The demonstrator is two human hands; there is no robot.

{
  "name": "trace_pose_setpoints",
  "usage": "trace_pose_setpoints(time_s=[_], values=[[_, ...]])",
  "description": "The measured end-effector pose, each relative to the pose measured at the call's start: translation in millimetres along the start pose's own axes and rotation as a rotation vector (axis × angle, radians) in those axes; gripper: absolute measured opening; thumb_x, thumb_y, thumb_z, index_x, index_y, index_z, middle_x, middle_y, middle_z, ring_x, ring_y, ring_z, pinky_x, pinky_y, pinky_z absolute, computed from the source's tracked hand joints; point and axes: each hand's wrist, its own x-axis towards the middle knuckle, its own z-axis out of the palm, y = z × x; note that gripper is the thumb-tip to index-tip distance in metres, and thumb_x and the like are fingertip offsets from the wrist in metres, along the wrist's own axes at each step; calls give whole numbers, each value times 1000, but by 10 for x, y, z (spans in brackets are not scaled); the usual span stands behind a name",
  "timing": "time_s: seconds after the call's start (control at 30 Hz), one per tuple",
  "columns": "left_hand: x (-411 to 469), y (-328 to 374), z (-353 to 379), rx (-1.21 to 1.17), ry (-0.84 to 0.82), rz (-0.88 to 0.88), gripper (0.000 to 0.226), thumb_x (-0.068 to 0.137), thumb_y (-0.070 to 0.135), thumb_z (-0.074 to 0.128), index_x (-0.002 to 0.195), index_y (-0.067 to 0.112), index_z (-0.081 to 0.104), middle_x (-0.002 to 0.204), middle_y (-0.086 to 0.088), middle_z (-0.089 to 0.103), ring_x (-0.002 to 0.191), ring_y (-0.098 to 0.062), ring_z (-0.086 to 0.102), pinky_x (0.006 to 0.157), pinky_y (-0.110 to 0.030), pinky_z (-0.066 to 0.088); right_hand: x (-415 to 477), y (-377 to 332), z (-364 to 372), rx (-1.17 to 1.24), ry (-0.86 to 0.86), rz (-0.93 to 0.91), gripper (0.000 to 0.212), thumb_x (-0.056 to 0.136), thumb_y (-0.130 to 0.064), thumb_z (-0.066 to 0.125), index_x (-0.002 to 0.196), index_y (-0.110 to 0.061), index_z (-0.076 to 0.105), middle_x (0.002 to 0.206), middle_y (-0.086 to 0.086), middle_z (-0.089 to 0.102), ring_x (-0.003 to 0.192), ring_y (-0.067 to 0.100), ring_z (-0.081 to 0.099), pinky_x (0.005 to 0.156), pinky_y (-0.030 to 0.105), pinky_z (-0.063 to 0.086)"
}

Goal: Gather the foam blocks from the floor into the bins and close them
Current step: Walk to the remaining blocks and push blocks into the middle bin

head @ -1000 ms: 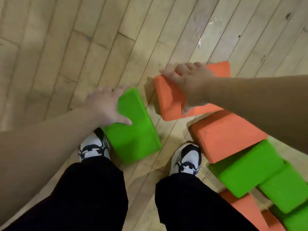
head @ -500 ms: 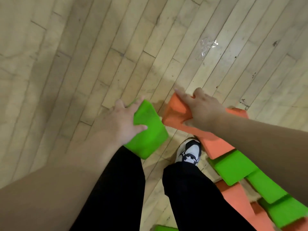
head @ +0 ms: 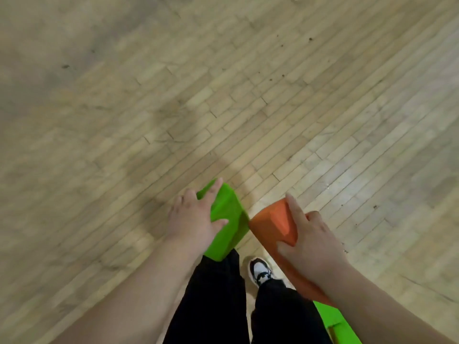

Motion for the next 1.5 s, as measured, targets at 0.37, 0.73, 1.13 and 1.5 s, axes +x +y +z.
trace_pose_setpoints(time_s=[0.37, 0.73, 1.13, 1.5], values=[[-2099, -542, -323, -180, 296, -347, 93, 90, 74, 51, 153, 59, -17, 144, -4, 37, 129, -27, 41, 105, -41, 41, -967, -1103, -503, -223, -10, -412, 108, 77, -62, 62, 154, -55, -13, 132, 1, 43, 117, 29, 53, 98, 46, 50], [-3967, -1367, 518, -505, 358, -771, 94, 88, 76, 54, 153, 60, -12, 146, -7, 38, 128, -32, 44, 101, -49, 42, -2143, -2399, 74, -519, -157, -817, 110, 79, -56, 66, 151, -58, -17, 134, 2, 45, 115, 28, 53, 98, 49, 51], [-6528, -2905, 2098, -706, 381, -1219, 93, 90, 76, 49, 154, 57, -14, 141, -2, 38, 126, -28, 43, 99, -46, 42, -4183, -4272, 2781, -858, -435, -1299, 108, 83, -61, 63, 153, -53, -19, 146, 4, 39, 129, 28, 47, 102, 46, 48], [-8103, -3659, 3026, -914, 471, -1656, 92, 90, 75, 51, 154, 57, -13, 137, -2, 41, 122, -27, 46, 101, -47, 43, -5847, -5357, 4624, -1040, -646, -1667, 108, 87, -57, 66, 152, -54, -20, 147, 1, 36, 130, 26, 46, 102, 41, 44]])
